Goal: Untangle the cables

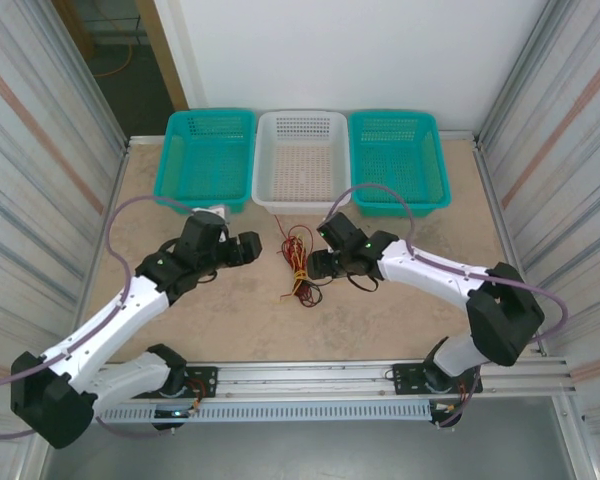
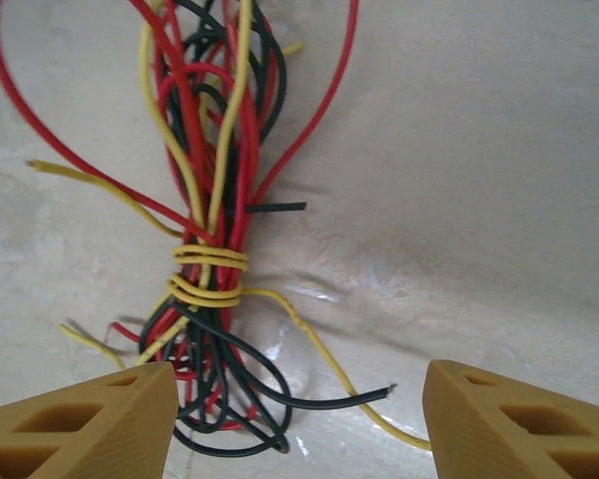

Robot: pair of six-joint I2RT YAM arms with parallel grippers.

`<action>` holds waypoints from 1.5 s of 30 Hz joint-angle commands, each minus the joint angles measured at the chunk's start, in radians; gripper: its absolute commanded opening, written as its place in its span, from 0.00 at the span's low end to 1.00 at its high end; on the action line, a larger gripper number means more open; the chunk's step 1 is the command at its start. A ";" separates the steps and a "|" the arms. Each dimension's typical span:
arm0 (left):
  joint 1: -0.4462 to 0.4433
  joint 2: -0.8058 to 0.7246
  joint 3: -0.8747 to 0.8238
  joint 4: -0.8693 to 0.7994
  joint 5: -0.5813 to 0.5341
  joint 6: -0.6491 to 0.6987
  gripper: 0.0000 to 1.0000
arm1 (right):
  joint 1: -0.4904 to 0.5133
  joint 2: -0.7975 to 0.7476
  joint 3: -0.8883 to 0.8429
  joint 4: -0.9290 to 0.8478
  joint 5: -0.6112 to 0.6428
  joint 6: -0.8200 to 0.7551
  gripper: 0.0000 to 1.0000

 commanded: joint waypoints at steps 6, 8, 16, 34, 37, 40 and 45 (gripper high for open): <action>0.004 -0.057 -0.082 0.018 0.086 -0.067 0.81 | -0.064 -0.121 -0.086 -0.057 -0.013 0.150 0.57; 0.004 -0.045 -0.083 0.032 0.098 -0.073 0.80 | -0.091 -0.127 -0.114 -0.021 -0.048 0.196 0.51; 0.004 -0.048 -0.085 0.026 0.122 -0.087 0.77 | -0.146 -0.050 -0.205 0.234 -0.244 0.361 0.69; 0.004 -0.035 -0.102 0.037 0.131 -0.114 0.78 | -0.104 0.110 -0.241 0.508 -0.289 0.488 0.24; 0.004 -0.040 -0.112 0.038 0.128 -0.120 0.78 | -0.099 0.102 -0.232 0.490 -0.279 0.473 0.11; 0.006 -0.039 -0.113 0.043 0.125 -0.120 0.82 | -0.092 0.079 -0.206 0.453 -0.271 0.426 0.02; 0.027 -0.008 -0.063 0.040 0.155 -0.089 0.99 | -0.069 0.018 -0.084 0.336 -0.268 0.268 0.00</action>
